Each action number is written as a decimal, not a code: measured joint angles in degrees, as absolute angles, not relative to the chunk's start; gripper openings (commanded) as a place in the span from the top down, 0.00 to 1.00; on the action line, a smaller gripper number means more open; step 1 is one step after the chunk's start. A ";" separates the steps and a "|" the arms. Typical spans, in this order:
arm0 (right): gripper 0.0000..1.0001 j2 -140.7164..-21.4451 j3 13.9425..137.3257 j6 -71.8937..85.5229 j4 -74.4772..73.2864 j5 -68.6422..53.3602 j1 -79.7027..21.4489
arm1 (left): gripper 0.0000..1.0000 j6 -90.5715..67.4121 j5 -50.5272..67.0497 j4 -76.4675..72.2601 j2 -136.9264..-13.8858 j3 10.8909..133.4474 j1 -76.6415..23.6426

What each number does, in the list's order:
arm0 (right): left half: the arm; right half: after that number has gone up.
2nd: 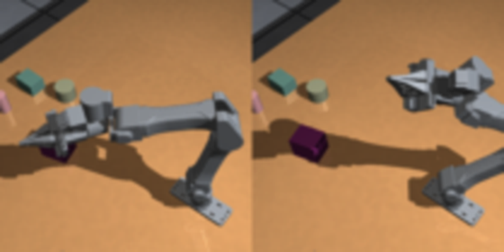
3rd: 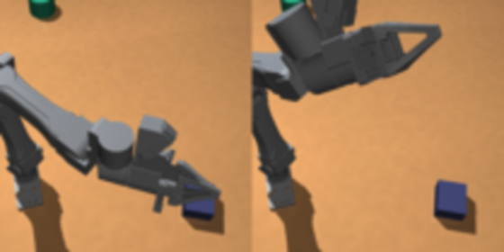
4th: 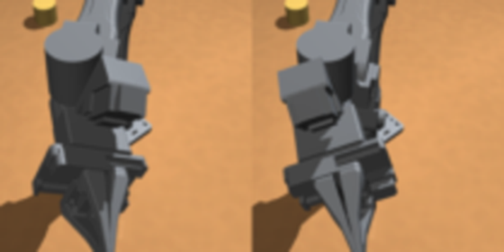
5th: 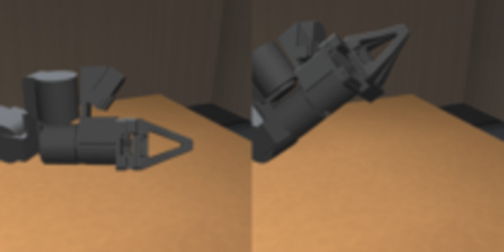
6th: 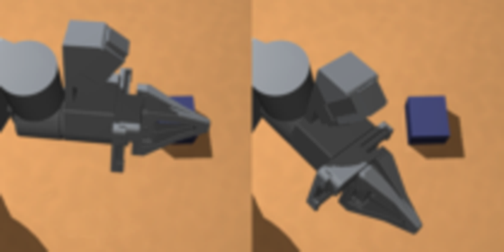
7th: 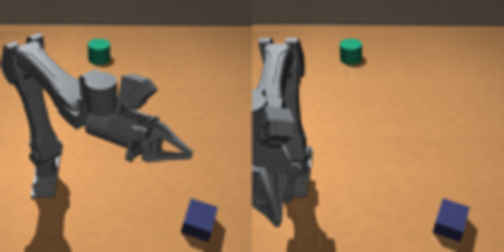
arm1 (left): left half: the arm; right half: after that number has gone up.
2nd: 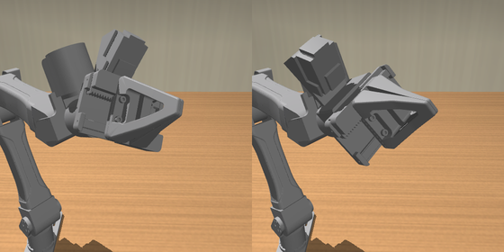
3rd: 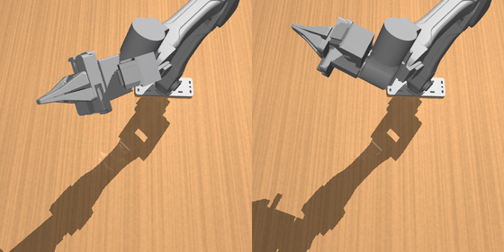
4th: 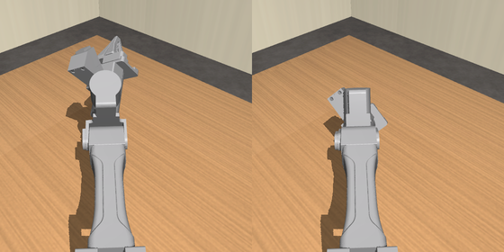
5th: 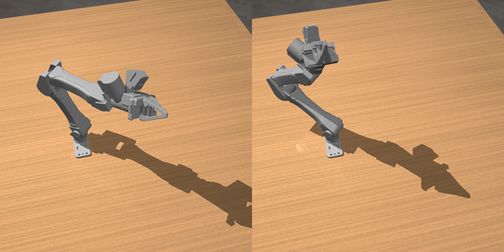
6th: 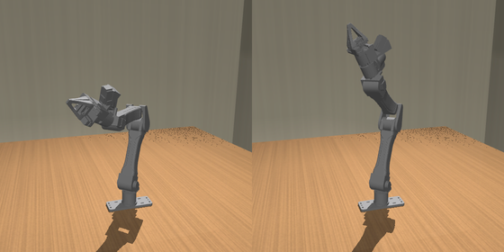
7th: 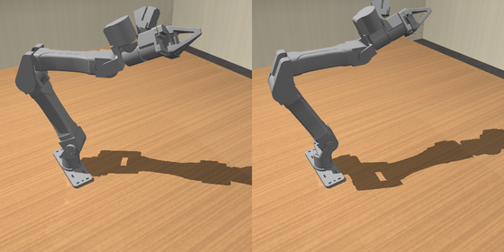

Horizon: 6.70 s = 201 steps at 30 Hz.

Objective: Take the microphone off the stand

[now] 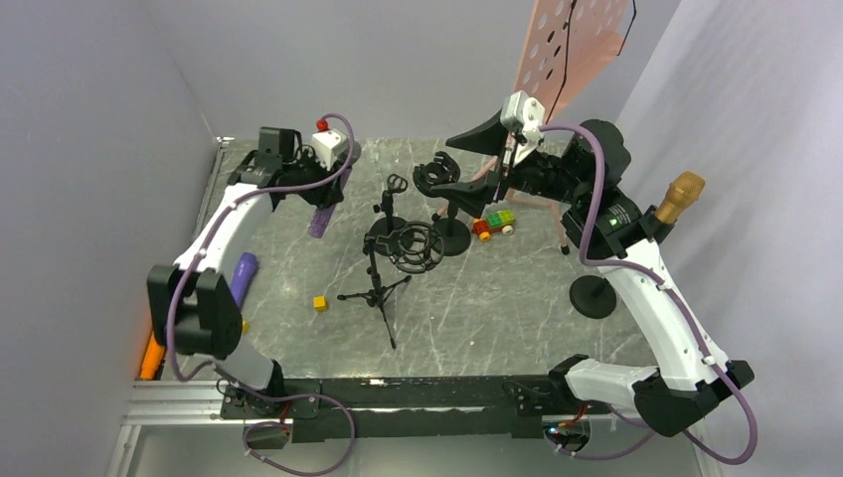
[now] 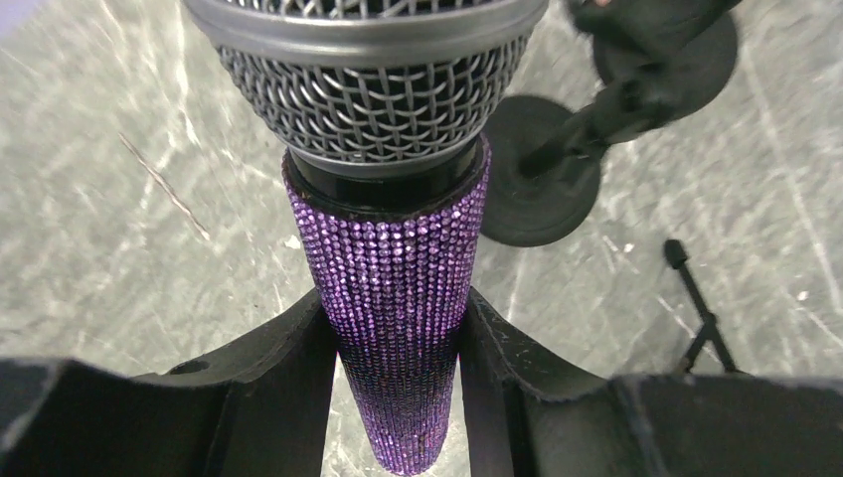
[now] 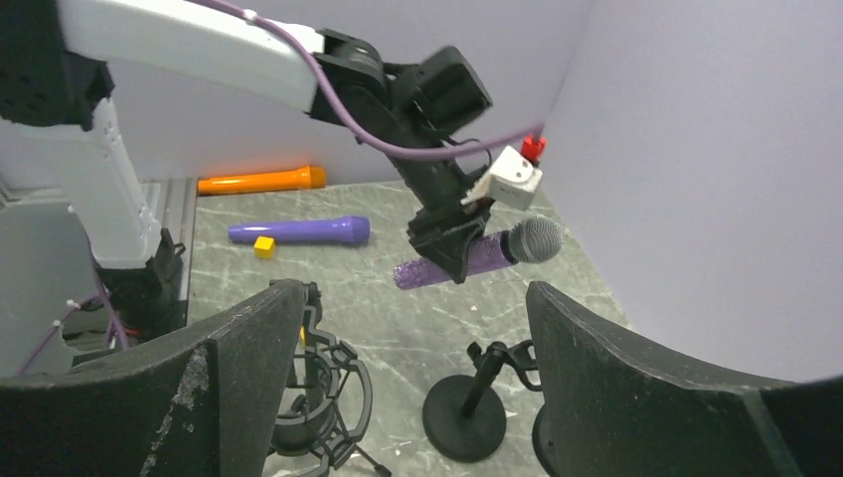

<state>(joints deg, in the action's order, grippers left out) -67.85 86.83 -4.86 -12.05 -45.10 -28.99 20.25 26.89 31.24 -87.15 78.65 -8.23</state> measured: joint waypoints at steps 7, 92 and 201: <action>0.14 -67.90 84.18 -5.74 -13.78 -43.70 -28.97 | 1.00 21.91 24.34 30.65 -100.05 79.94 -8.16; 0.38 -79.83 83.59 -27.73 -44.47 -29.93 -41.17 | 0.11 24.40 39.40 37.63 -60.84 71.37 -22.70; 0.31 -106.32 84.75 -37.23 -39.24 -63.07 -36.69 | 0.01 49.82 46.19 86.41 -52.66 94.15 -13.08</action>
<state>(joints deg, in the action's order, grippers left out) -106.32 84.75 -37.23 -39.24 -63.07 -36.69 49.82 46.19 86.41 -52.66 94.15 -13.08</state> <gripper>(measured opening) 0.695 0.993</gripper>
